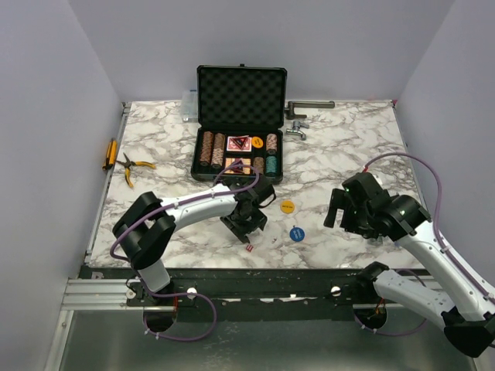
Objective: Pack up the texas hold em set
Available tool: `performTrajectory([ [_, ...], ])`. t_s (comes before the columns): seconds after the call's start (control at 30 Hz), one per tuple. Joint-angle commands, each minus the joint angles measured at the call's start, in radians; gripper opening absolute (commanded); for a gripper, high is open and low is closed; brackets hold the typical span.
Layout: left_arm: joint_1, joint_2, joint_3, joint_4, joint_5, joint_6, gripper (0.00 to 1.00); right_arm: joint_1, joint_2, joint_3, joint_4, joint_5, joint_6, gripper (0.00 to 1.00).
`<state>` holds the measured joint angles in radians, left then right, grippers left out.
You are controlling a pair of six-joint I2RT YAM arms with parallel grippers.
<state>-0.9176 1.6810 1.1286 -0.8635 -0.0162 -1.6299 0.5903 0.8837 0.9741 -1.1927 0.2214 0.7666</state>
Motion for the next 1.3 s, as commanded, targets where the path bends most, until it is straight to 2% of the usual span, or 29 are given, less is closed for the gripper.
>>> performTrajectory([
  [0.0, 0.009, 0.020, 0.021, -0.105, -0.019, -0.163, 0.58, 0.008, -0.049, -0.003, -0.056, 0.043, 0.007, 1.00],
  [0.17, 0.011, 0.033, 0.046, -0.192, 0.010, -0.232, 0.61, 0.008, -0.089, -0.007, -0.070, 0.052, 0.013, 1.00],
  [0.33, 0.010, 0.041, 0.145, -0.252, -0.057, -0.169, 0.63, 0.007, -0.088, -0.020, -0.080, 0.027, 0.007, 1.00],
  [0.67, 0.002, -0.029, 0.152, -0.294, -0.106, -0.122, 0.63, 0.007, -0.048, -0.047, -0.059, -0.014, -0.006, 1.00],
  [0.9, -0.048, -0.007, 0.085, -0.234, -0.102, -0.086, 0.62, 0.007, 0.009, -0.029, -0.016, -0.026, -0.023, 1.00],
  [1.17, -0.066, 0.036, -0.036, -0.090, -0.052, -0.063, 0.58, 0.008, 0.061, -0.032, 0.008, -0.043, -0.040, 1.00],
  [1.27, -0.066, 0.070, -0.031, -0.035, -0.062, -0.021, 0.56, 0.008, 0.061, -0.039, 0.012, -0.050, -0.045, 1.00],
])
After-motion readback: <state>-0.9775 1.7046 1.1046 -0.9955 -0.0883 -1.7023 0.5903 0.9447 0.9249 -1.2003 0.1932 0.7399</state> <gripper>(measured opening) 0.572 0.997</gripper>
